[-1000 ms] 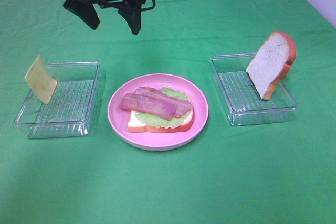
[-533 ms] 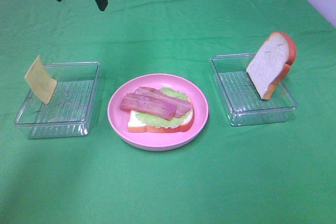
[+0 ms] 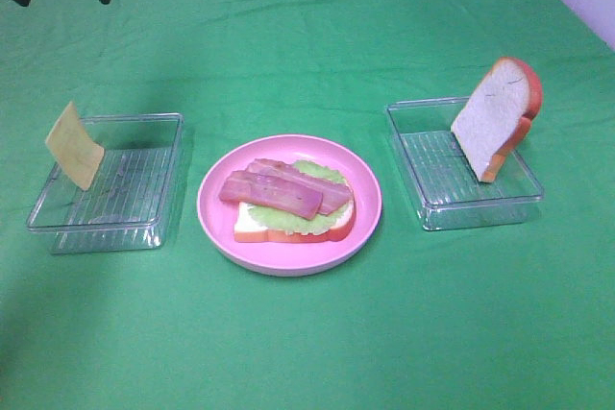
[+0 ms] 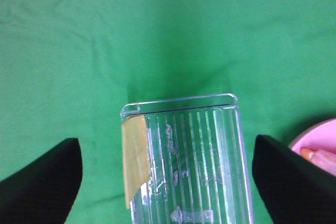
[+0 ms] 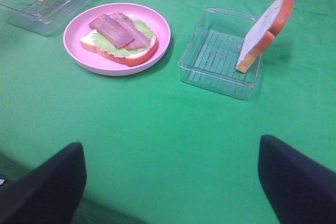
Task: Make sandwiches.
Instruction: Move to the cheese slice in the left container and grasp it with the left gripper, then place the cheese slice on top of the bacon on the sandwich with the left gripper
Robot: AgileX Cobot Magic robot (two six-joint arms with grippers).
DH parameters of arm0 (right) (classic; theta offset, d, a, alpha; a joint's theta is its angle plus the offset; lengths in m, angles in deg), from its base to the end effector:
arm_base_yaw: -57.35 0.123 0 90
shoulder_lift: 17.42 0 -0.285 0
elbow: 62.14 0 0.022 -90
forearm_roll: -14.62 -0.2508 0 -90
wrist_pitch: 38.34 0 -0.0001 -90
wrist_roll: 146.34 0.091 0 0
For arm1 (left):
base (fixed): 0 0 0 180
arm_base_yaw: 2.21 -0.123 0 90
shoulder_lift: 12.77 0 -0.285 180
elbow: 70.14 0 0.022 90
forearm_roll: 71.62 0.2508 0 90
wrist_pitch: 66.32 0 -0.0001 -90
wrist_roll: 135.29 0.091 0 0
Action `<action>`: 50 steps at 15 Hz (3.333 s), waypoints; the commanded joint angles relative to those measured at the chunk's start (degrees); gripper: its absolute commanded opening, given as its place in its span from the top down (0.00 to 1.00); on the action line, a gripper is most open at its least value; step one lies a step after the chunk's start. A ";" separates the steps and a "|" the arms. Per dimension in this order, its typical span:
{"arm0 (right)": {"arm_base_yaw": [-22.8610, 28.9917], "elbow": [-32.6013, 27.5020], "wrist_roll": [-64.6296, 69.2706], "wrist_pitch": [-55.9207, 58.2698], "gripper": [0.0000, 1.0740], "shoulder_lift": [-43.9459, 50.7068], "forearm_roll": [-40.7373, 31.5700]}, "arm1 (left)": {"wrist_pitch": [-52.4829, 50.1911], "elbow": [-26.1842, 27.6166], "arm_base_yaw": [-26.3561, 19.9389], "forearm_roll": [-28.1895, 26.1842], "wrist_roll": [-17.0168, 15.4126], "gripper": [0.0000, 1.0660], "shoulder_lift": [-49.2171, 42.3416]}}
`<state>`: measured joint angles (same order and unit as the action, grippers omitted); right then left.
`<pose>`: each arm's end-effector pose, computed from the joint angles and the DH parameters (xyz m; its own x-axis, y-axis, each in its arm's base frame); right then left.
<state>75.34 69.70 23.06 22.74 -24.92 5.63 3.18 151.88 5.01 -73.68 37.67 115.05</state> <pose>-0.0107 0.0096 0.2796 -0.3752 -0.2348 -0.8967 -0.4659 0.8841 -0.0366 0.4572 -0.0610 0.3058 -0.9118 -0.0205 -0.4101 0.0166 0.9961 -0.0868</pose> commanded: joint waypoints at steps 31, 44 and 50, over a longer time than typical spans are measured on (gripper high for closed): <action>0.06 -0.17 -0.74 0.17 0.21 0.86 0.11 | -1.60 -14.09 -2.98 -1.49 -1.43 1.00 8.59; 0.06 -0.17 -0.74 0.17 0.21 0.86 0.11 | -6.07 -14.15 4.18 -43.95 23.03 1.00 1.83; 0.06 -0.17 -0.74 0.17 0.21 0.86 0.11 | -12.55 -14.15 15.99 -47.61 24.01 1.00 6.82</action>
<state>75.34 69.70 23.06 22.74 -24.92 5.63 -8.57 138.19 20.65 -120.03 61.21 121.70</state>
